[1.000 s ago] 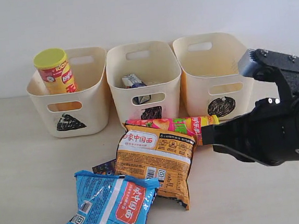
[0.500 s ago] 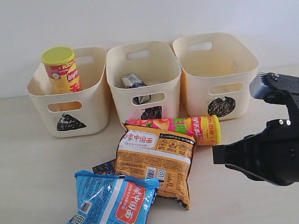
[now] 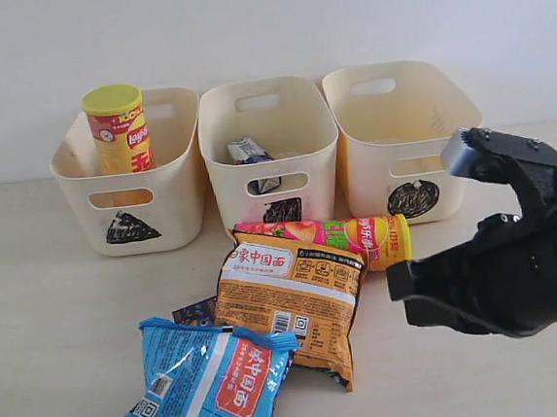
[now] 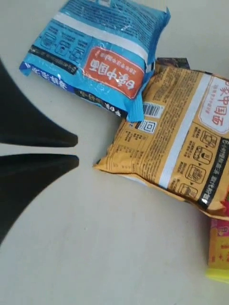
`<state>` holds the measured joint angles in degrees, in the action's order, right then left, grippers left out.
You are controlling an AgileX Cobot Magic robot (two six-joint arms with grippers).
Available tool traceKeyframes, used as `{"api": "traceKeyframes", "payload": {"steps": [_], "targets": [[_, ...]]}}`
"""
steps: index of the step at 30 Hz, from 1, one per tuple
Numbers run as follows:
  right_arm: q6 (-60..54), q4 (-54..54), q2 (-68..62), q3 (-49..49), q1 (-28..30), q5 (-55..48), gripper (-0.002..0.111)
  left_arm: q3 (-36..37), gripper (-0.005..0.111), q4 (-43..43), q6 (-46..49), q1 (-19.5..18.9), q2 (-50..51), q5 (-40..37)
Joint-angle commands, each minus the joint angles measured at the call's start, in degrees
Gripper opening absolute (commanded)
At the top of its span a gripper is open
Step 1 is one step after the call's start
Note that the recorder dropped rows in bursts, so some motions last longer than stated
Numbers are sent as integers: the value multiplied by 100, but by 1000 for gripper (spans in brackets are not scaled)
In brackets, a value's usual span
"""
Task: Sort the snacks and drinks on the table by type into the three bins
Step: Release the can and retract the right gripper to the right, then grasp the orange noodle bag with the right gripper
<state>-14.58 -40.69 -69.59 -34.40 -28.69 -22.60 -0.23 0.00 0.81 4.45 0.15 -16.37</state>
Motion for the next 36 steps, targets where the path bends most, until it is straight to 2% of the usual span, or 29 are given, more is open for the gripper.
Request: {"api": "traceKeyframes", "payload": {"steps": [1,4,8,16,18,20,21,23,24,29,36], "targets": [[-2869,-2299,-809,-378,1233,-1976,1,23,4,0,-38,19,-15,48],[-4393,-3730,-1462,-386,2103,-3253,1,23,4,0,-38,30,-15,48],[-5106,-4549,-2072,-386,2738,-3505,1,23,4,0,-38,30,-15,48],[-5573,-4992,-2983,-404,2816,-3441,2,23,4,0,-38,30,-15,48],[-5588,-5035,-3177,-486,2816,-3441,10,23,4,0,-38,30,-15,48],[-5588,-5035,-3355,-573,2816,-3453,26,23,4,0,-38,30,-15,48],[-5588,-5086,-3491,-662,2816,-3462,50,23,4,0,-38,30,-15,48],[-5603,-5162,-3583,-741,2816,-3437,73,23,4,0,-38,30,-15,48],[-5603,-5173,-3633,-795,2816,-3412,80,23,4,0,-38,30,-15,48],[-5640,-5196,-3991,-1142,2760,-3407,79,23,4,0,-38,17,-15,48],[-5733,-5155,-4505,-1710,2044,-2787,79,23,4,0,-38,17,-15,48]]}}
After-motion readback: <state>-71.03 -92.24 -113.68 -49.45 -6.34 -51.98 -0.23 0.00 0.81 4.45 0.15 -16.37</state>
